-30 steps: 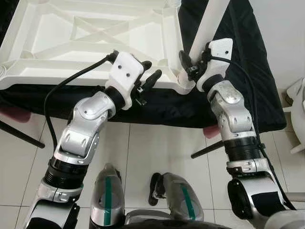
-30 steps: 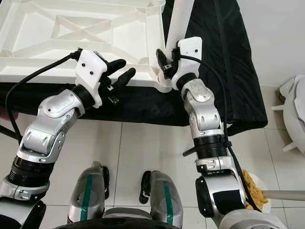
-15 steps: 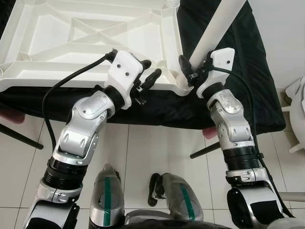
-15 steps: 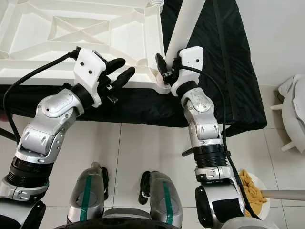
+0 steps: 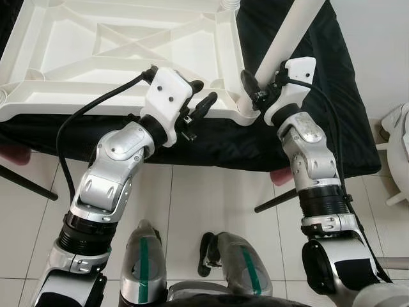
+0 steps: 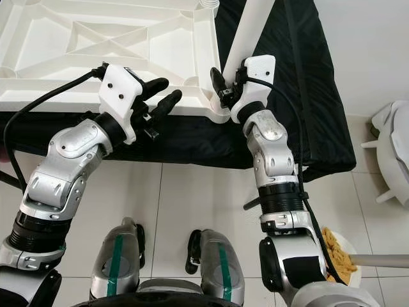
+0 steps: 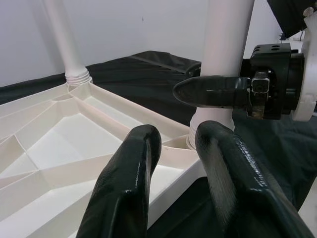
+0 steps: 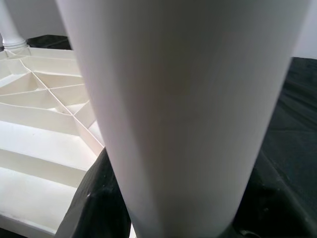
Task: Building children table
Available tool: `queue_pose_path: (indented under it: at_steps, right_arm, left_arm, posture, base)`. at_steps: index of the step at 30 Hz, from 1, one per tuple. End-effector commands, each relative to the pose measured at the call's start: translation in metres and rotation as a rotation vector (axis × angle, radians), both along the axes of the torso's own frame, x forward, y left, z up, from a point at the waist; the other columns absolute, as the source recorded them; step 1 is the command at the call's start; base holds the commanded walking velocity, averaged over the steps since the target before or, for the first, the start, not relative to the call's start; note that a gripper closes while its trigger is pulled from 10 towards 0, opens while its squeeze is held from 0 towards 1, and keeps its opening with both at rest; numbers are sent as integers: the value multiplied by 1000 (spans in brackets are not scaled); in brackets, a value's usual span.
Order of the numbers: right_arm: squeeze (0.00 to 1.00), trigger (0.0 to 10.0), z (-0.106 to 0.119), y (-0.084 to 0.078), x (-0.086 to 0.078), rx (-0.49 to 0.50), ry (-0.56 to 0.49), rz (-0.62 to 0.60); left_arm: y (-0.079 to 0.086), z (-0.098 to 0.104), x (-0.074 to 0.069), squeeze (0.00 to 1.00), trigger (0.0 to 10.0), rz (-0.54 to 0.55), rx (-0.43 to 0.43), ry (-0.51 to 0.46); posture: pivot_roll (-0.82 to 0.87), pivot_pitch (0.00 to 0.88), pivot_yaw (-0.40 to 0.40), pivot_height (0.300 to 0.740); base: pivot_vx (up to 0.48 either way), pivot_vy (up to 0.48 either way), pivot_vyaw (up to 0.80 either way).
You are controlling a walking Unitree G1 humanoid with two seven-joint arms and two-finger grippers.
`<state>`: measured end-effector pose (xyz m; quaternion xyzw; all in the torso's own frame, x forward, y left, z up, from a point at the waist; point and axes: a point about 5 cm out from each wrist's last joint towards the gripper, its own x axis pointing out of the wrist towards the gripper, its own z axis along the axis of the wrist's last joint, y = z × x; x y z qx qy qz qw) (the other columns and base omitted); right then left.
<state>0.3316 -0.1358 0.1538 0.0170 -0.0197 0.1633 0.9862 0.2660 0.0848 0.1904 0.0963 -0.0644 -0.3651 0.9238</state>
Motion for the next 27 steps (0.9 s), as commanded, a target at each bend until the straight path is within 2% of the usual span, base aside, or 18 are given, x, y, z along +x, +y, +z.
queue_pose_path:
  at_steps: [1,10,22,27]
  right_arm:
    - [0,10000,-46,-17,-7,33,241,-74]
    - [0,10000,-49,-21,-1,116,295,-104]
    - [0,10000,-50,-21,0,108,279,-116]
    - [0,10000,-48,-19,-1,109,239,-145]
  left_arm:
    - [-2,1,-3,0,10000,-4,-6,3]
    - [-3,3,-5,0,10000,-12,-11,0]
    - [-3,5,-5,0,10000,-15,-16,2]
    - [-5,3,-7,0,10000,-23,-15,9]
  posture:
    - [105,94,-83,740]
    - [101,100,-80,740]
    - [103,102,-81,740]
    - [98,106,-80,740]
  base:
    - [0,0,0]
    - [0,0,0]
    - [0,0,0]
    - [0,0,0]
